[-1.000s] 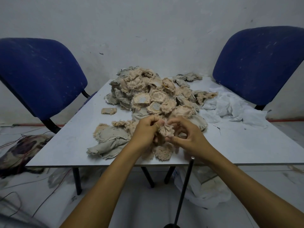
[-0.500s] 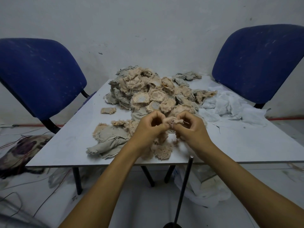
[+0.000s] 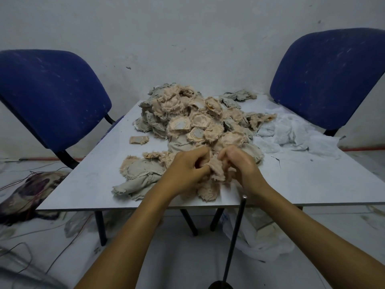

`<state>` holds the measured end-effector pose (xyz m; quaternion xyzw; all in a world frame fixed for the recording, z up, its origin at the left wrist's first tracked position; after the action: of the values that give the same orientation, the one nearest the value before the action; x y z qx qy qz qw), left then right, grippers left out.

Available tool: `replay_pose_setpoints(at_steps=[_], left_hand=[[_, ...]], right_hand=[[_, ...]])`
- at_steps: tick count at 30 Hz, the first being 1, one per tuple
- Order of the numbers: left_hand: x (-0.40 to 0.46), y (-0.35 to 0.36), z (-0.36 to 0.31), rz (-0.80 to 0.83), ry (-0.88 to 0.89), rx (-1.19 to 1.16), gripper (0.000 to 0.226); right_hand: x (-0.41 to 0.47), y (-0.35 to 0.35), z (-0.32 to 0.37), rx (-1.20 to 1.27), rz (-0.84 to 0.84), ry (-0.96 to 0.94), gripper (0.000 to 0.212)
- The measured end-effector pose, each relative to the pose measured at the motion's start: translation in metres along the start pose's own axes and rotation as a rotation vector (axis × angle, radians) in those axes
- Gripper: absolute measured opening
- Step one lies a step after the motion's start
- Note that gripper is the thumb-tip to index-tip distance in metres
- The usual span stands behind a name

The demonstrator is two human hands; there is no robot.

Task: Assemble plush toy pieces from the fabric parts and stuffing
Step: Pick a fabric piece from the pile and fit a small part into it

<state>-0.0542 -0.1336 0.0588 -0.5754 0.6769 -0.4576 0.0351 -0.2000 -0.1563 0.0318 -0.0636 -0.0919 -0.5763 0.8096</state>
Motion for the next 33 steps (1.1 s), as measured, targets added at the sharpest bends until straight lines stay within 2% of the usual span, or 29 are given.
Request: replay_pose_setpoints(at_steps=[1, 3, 5, 7, 10, 13, 18, 23, 25, 28, 33], left_hand=[[0.0, -0.002, 0.001, 0.015, -0.017, -0.032, 0.03], [-0.001, -0.006, 0.0, 0.033, -0.022, -0.105, 0.026], [-0.001, -0.007, -0.002, 0.05, -0.002, -0.134, 0.025], [-0.001, -0.005, 0.0, 0.076, -0.003, -0.109, 0.017], [-0.002, -0.003, 0.003, 0.094, -0.017, -0.098, 0.015], [-0.003, -0.004, 0.004, 0.096, -0.013, -0.118, 0.02], [-0.003, 0.001, -0.001, 0.181, -0.023, -0.18, 0.053], [0.0, -0.01, 0.003, -0.027, -0.048, 0.015, 0.034], [0.002, -0.013, 0.005, -0.059, -0.072, 0.062, 0.032], [0.001, -0.013, 0.007, -0.042, -0.091, 0.032, 0.029], [-0.002, -0.015, 0.011, -0.125, -0.132, -0.105, 0.016]], right_hand=[[0.003, -0.004, -0.003, 0.035, -0.099, 0.042, 0.029], [0.007, -0.011, -0.005, -0.186, -0.212, 0.038, 0.022], [0.008, -0.006, -0.005, -0.451, -0.138, -0.025, 0.01], [0.007, 0.002, -0.01, -0.69, -0.039, -0.054, 0.012], [0.004, 0.015, -0.017, -0.937, -0.024, -0.061, 0.017], [0.004, 0.012, -0.015, -0.804, -0.074, -0.085, 0.013], [0.006, -0.003, -0.009, -0.64, -0.203, -0.079, 0.008], [0.004, -0.007, -0.011, -0.445, -0.2, -0.065, 0.013], [0.004, -0.006, -0.009, -0.418, -0.171, -0.09, 0.014], [0.002, -0.004, -0.005, -0.381, -0.122, -0.137, 0.019], [0.001, -0.001, 0.001, -0.386, -0.067, -0.216, 0.02]])
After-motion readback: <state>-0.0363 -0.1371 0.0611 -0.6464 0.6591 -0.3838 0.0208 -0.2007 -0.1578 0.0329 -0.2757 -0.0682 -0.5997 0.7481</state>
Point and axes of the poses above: each hand's wrist, its own x-axis towards the middle knuckle, its own y-axis out of the palm, z = x × y, the point moved 6 cm from there along x, towards the middle knuckle, and after that the axes turned 6 degrees about y, right-handed, at the moved point
